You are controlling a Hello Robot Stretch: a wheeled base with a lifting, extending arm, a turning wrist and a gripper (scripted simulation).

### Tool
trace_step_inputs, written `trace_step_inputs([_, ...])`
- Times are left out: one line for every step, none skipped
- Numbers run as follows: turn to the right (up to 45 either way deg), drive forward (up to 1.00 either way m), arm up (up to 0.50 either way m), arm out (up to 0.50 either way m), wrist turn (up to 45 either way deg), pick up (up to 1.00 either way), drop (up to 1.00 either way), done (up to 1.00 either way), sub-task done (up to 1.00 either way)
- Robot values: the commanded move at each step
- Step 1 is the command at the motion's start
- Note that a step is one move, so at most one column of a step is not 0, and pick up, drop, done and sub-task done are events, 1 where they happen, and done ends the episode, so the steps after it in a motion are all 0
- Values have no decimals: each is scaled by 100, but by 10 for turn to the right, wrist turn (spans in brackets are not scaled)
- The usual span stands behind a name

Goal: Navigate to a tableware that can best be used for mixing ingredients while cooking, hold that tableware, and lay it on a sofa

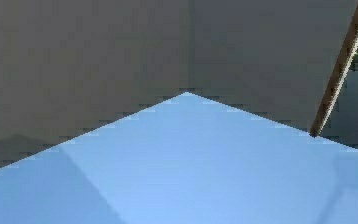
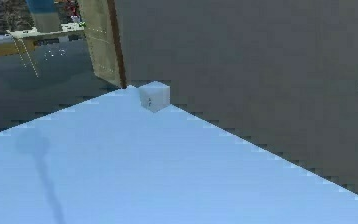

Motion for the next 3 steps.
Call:
trace_step_inputs([-450,0,0,0,0,0,0,0,0])
trace_step_inputs([0,100,0,0,0,0,0,0,0])
trace_step_inputs([450,0,0,0,0,0,0,0,0])
